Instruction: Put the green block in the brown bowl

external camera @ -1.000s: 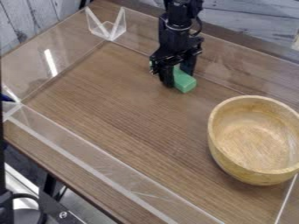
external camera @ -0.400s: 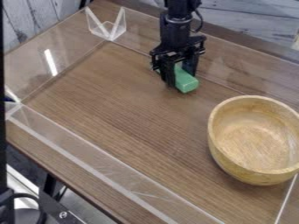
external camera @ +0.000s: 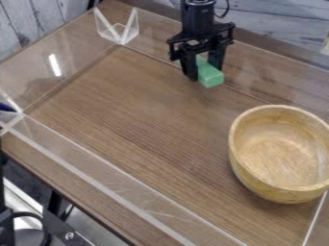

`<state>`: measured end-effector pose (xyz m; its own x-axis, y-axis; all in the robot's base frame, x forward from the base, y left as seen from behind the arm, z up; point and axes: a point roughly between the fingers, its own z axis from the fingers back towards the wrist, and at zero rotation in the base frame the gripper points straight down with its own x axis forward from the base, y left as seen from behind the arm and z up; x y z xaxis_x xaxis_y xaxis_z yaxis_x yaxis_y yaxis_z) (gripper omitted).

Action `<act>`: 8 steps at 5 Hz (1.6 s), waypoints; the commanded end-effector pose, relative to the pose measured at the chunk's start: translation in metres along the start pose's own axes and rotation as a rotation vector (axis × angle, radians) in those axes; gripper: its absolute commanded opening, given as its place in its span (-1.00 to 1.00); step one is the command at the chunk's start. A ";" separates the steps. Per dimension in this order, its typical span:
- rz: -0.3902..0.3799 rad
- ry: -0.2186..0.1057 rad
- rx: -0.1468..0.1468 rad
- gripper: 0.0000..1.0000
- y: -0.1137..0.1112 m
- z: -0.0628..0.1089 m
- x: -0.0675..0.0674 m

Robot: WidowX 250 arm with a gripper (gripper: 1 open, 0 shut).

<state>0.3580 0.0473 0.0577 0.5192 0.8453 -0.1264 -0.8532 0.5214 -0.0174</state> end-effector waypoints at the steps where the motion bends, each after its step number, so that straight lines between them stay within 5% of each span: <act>1: -0.001 -0.088 -0.076 -1.00 -0.002 0.031 0.008; 4: -0.028 -0.104 -0.059 -1.00 0.004 0.024 0.010; 6: -0.079 -0.083 -0.086 -1.00 0.006 0.049 0.002; 7: -0.143 -0.065 -0.133 -1.00 0.005 0.083 -0.017; 8: -0.223 -0.048 -0.143 -1.00 0.008 0.096 -0.048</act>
<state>0.3291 0.0229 0.1360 0.6866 0.7181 -0.1138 -0.7268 0.6740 -0.1320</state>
